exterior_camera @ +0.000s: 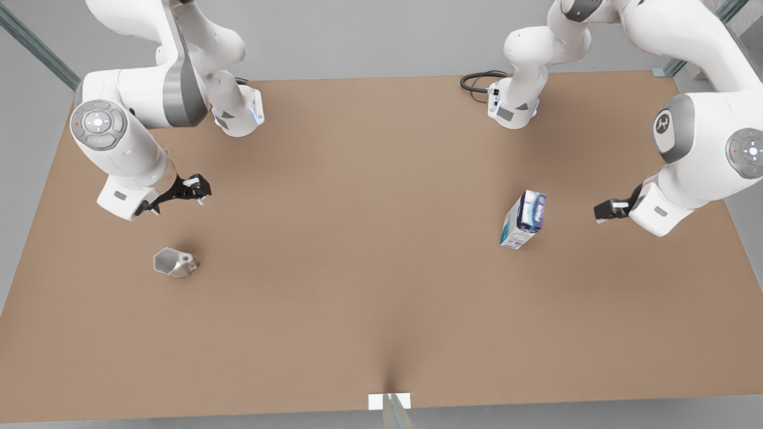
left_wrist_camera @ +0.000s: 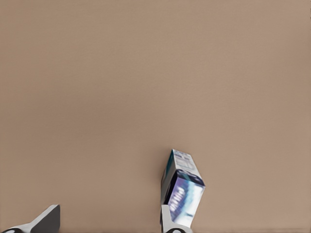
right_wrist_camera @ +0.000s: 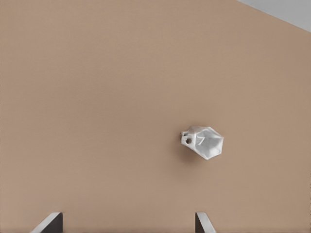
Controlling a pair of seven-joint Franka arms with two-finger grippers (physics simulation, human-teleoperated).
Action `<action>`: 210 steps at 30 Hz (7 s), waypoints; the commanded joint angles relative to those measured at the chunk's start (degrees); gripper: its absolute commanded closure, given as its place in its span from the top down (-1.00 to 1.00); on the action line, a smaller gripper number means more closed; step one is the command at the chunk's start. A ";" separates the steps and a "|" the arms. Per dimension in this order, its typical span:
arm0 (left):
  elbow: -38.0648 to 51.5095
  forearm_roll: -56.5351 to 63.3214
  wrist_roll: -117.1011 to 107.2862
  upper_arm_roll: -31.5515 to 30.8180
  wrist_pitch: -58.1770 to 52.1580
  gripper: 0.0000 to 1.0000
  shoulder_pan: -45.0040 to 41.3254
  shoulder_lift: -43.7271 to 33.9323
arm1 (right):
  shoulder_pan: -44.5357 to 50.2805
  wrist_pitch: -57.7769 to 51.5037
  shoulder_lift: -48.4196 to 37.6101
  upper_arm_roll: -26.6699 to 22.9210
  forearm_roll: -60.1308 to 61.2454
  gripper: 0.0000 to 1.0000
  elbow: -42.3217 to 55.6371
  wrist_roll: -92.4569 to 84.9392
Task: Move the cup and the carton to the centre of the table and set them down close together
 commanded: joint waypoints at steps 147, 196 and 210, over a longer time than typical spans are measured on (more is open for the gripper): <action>3.89 1.41 39.39 -12.80 15.88 -0.39 -36.22 21.03 | -3.08 5.19 8.26 6.24 -2.99 1.00 5.01 7.38; 8.20 7.04 40.36 -6.65 24.58 0.99 -39.83 27.89 | -2.99 5.19 8.35 6.24 -2.99 1.00 4.75 7.65; 12.51 -1.93 1.87 -1.02 2.70 0.99 -21.54 13.21 | -3.08 5.19 8.26 6.24 -2.99 1.00 4.75 7.65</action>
